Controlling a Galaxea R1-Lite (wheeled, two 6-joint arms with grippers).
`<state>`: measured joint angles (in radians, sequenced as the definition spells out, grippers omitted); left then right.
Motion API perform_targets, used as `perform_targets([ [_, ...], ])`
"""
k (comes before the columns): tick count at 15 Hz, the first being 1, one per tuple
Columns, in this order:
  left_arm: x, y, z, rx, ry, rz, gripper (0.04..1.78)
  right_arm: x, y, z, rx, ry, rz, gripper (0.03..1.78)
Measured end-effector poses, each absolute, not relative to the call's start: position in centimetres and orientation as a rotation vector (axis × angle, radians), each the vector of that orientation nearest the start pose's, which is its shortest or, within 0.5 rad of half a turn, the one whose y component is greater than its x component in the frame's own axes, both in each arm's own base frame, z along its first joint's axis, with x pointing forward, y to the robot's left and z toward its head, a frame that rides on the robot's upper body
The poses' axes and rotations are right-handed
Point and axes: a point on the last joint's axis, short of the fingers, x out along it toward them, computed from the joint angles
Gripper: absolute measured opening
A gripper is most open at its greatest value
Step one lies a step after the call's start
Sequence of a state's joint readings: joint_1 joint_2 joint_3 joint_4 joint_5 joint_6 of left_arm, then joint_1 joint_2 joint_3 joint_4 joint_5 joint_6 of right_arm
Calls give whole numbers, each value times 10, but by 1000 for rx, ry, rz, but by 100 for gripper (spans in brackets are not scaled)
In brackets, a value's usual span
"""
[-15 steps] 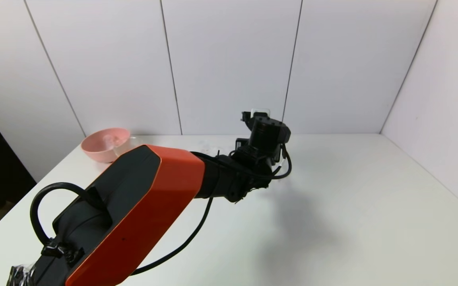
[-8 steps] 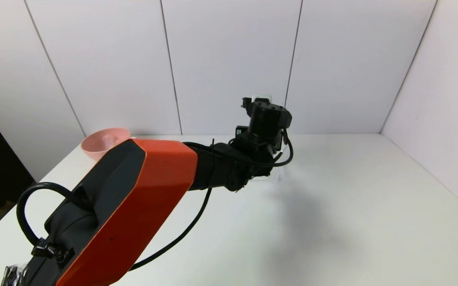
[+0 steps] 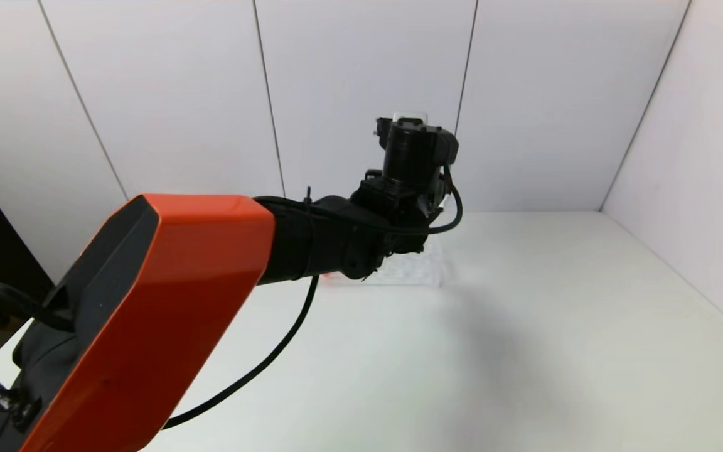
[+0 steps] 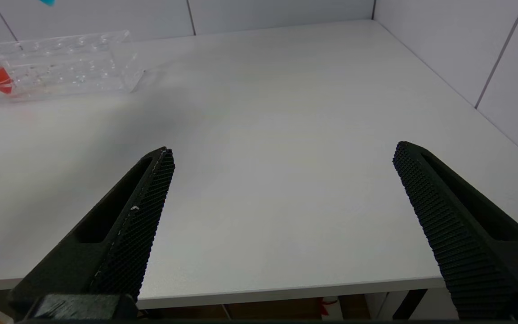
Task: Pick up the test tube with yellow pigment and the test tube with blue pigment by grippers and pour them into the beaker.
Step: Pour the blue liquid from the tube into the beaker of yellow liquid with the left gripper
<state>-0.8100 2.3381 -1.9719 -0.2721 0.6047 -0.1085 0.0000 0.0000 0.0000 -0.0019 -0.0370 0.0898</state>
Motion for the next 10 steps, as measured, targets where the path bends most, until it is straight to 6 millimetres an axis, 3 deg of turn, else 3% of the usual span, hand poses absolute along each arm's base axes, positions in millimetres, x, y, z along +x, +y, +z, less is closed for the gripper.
perform_targets([
  [5, 336, -324, 262, -42, 27, -184, 49, -23, -1, 76, 90, -3, -37, 177],
  [10, 327, -268, 297, -29, 17, -113, 49, -23, -1, 76, 90, -4, -37, 177],
])
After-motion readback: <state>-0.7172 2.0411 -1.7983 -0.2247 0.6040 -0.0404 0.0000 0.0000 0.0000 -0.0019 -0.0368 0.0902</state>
